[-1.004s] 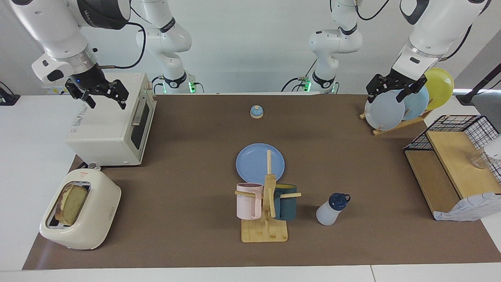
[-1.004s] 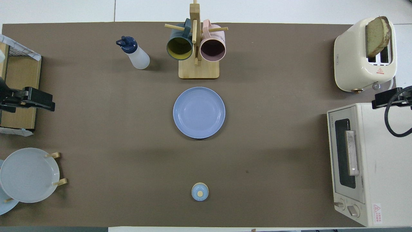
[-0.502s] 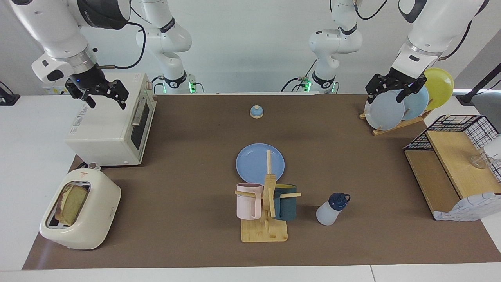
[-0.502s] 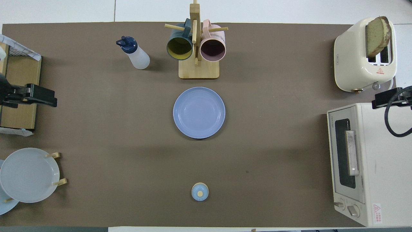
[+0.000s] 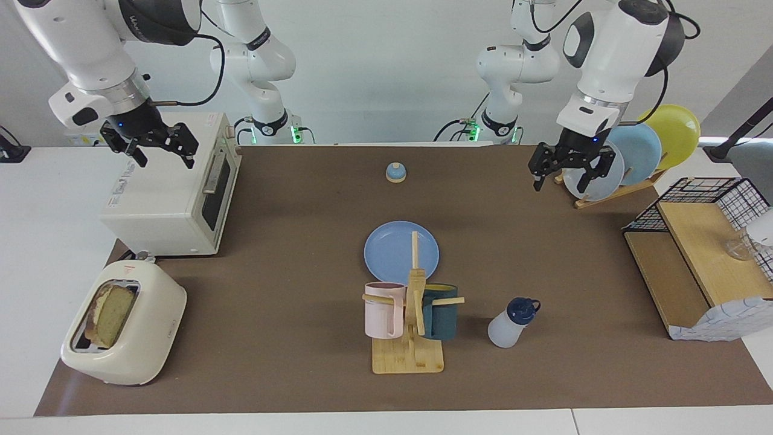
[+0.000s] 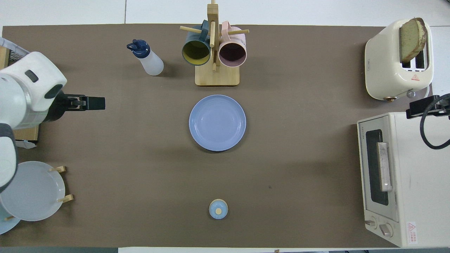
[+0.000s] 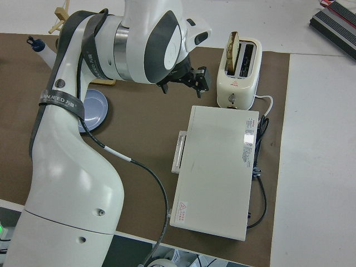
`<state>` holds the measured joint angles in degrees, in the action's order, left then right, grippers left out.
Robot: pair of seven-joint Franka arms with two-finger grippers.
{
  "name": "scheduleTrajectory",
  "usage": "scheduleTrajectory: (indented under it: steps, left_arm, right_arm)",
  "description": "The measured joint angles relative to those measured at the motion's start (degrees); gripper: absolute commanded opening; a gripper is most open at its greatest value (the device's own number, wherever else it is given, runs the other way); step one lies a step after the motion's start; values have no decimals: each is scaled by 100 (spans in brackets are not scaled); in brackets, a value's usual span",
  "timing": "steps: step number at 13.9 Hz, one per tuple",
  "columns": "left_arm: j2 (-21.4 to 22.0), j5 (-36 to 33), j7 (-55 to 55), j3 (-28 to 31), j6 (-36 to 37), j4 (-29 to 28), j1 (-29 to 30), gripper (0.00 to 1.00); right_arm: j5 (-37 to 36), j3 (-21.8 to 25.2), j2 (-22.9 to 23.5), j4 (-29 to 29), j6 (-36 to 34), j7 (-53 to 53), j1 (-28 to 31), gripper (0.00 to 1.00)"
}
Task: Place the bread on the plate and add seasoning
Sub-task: 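Reach the left gripper to the bottle while the right gripper reaches the toaster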
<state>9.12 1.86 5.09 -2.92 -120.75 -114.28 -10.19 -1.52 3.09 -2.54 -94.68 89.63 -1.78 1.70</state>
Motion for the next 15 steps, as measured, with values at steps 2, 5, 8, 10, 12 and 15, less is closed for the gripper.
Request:
scheduleTrajectory:
  steps: [2, 5, 8, 10, 12, 15]
  left_arm:
    - [113, 11, 306, -6, -899, -642, -297, 100]
    - [126, 11, 748, -14, -2117, -1337, -692, 100]
    - [14, -53, 768, -10, -3029, -1824, -754, 100]
    - [-219, -178, 767, -12, -3445, -1916, -760, 100]
    - [-526, -213, 768, -12, -4048, -1931, -762, 100]
    - [-1119, -219, 768, -8, -5142, -1953, -762, 100]
  right_arm:
    - [0, 0, 0, 0, 0, 0, 0, 100]
    - [0, 0, 0, 0, 0, 0, 0, 100]
    - [0, 1, 0, 1, 5, -3, 11, 100]
    - [0, 7, 0, 3, 29, -93, 19, 100]
    - [1, 4, 0, -32, 454, -199, 18, 100]
    - [0, 8, 42, -334, 1840, -345, 19, 99]
